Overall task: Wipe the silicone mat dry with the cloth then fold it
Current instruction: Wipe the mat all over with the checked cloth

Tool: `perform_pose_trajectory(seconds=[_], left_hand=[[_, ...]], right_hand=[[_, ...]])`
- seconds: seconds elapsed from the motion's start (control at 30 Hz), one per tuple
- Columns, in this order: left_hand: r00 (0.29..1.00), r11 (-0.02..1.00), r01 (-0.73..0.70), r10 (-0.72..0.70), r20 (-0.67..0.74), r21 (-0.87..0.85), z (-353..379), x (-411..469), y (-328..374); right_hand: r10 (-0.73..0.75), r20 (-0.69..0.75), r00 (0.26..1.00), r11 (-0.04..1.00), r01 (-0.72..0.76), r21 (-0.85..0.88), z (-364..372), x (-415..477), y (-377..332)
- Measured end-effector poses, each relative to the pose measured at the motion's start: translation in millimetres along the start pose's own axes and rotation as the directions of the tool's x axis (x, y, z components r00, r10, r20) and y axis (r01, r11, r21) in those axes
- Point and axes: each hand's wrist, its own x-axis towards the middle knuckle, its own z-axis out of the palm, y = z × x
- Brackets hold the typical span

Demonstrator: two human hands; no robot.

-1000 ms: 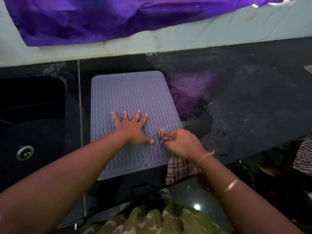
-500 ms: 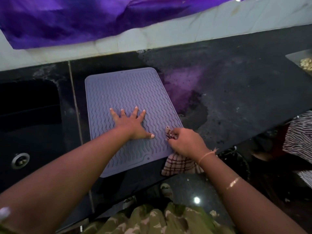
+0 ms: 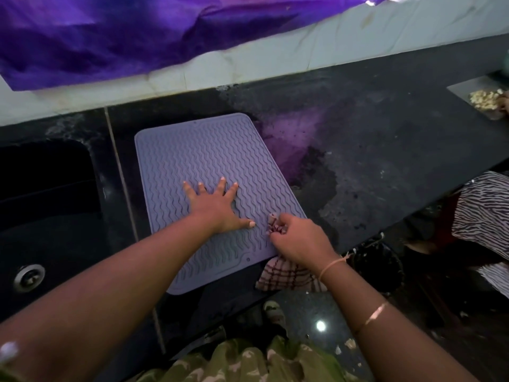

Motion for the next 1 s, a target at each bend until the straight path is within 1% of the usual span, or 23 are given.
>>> perform_pose_trajectory(seconds=[0.03,0.1,0.13,0.2,0.27,0.33,0.4,0.43,0.47,0.53,0.6,0.67,0.77,0.83,0.9,0.93,1.0], left_hand=[[1.0,1.0,-0.005,0.005,-0.001,-0.004,0,-1,-1],[1.0,1.0,-0.024,0.024,0.009,-0.017,-2,-1,-2],[0.999,0.999,-0.037,0.038,0.023,-0.03,-3,-1,-3],[0.996,0.997,-0.063,0.065,0.054,-0.049,-7,0,-7],[0.993,0.996,-0.079,0.083,0.088,-0.043,-15,2,-11],[0.989,0.994,-0.102,0.105,0.102,-0.037,-24,6,-12],[0.987,0.985,-0.151,0.155,0.051,-0.079,-35,15,-16],[0.986,0.979,-0.162,0.166,0.019,-0.12,-41,21,-21],[0.989,0.977,-0.147,0.146,-0.014,-0.158,-48,28,-26],[0.996,0.978,-0.072,0.059,-0.074,-0.194,-59,43,-35],[0.992,0.983,-0.009,-0.014,-0.123,-0.182,-66,57,-39],[0.99,0.989,0.024,-0.044,-0.134,-0.147,-71,74,-35],[0.999,0.998,0.035,-0.037,-0.036,-0.051,-80,94,-27],[0.998,0.998,0.055,-0.055,0.027,-0.034,-85,105,-21],[0.993,0.997,0.076,-0.074,0.088,-0.016,-87,116,-17],[0.989,0.997,0.08,-0.08,0.124,0.004,-87,121,-16],[0.977,0.995,0.097,-0.099,0.19,0.024,-86,132,-16]], right_hand=[[0.009,0.008,1.0,0.998,-0.009,0.06,3,-2,0],[0.044,0.036,0.998,0.964,-0.052,0.259,-1,1,-1],[0.053,0.026,0.998,0.936,-0.059,0.348,-6,6,-3],[0.054,-0.059,0.997,0.886,-0.021,0.463,-18,19,-10],[0.041,-0.167,0.985,0.856,0.052,0.515,-32,37,-18],[0.028,-0.219,0.975,0.842,0.096,0.532,-45,57,-27],[0.023,-0.244,0.97,0.844,0.112,0.524,-57,78,-34],[0.019,-0.258,0.966,0.856,0.117,0.504,-61,87,-36],[0.007,-0.271,0.963,0.872,0.127,0.473,-65,98,-38],[-0.034,-0.291,0.956,0.903,0.154,0.401,-70,118,-44],[-0.083,-0.303,0.949,0.928,0.184,0.324,-72,138,-52],[-0.128,-0.313,0.941,0.945,0.212,0.25,-74,160,-62],[-0.19,-0.336,0.923,0.949,0.261,0.18,-77,195,-81],[-0.239,-0.329,0.914,0.951,0.289,0.111,-79,219,-92],[-0.262,-0.298,0.918,0.958,0.284,0.034,-77,243,-101],[-0.26,-0.268,0.928,0.965,0.259,-0.04,-75,253,-104],[-0.248,-0.183,0.951,0.945,0.196,-0.26,-67,273,-110]])
